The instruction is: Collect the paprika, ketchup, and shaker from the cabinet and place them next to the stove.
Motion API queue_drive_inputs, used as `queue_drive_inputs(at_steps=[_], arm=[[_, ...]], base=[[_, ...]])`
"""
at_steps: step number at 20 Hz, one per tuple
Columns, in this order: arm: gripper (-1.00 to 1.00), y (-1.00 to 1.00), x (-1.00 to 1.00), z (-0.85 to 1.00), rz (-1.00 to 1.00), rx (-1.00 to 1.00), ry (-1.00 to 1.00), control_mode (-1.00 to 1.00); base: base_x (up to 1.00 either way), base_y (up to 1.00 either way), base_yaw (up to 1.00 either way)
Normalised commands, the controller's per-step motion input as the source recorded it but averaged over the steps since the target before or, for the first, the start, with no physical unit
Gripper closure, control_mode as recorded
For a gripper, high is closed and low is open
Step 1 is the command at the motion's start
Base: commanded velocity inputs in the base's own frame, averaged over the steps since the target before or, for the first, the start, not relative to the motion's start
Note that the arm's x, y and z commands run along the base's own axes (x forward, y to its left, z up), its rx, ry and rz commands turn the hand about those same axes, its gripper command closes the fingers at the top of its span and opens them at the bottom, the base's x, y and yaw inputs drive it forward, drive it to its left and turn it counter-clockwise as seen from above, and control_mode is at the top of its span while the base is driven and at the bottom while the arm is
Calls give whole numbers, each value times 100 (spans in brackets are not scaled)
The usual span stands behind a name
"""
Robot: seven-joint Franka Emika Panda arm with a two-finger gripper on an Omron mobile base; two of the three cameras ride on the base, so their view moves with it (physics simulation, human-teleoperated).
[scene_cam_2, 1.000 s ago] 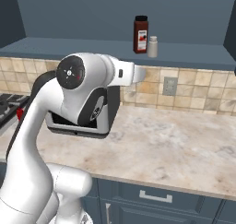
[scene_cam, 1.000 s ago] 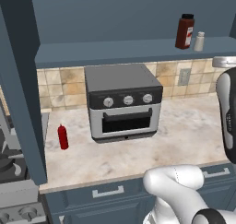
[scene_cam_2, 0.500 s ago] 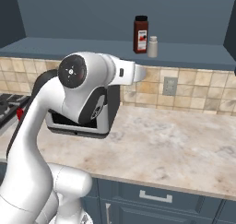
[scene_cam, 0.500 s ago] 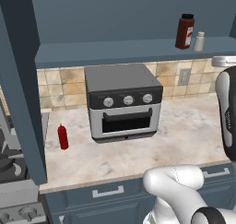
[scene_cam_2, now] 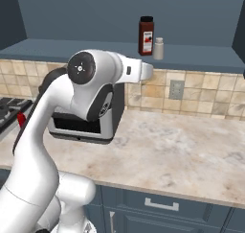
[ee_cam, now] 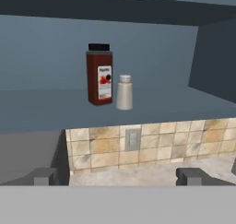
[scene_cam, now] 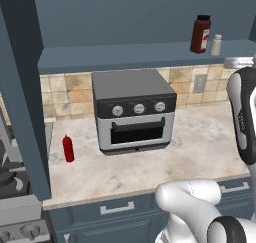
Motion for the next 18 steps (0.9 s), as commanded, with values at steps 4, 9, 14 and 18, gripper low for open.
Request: queue_drive_inputs(at_steps=[4, 9, 14, 18], arm=[[-100, -6, 15, 0, 0, 0, 0, -100], [-100, -21, 12, 0, 0, 0, 1, -100], [-100, -15, 31, 0, 0, 0, 6, -100], [-100, -1, 53, 0, 4, 0, 4, -100]], base=[[0, 0, 0], [0, 0, 0], [0, 0, 0], [0, 0, 0]])
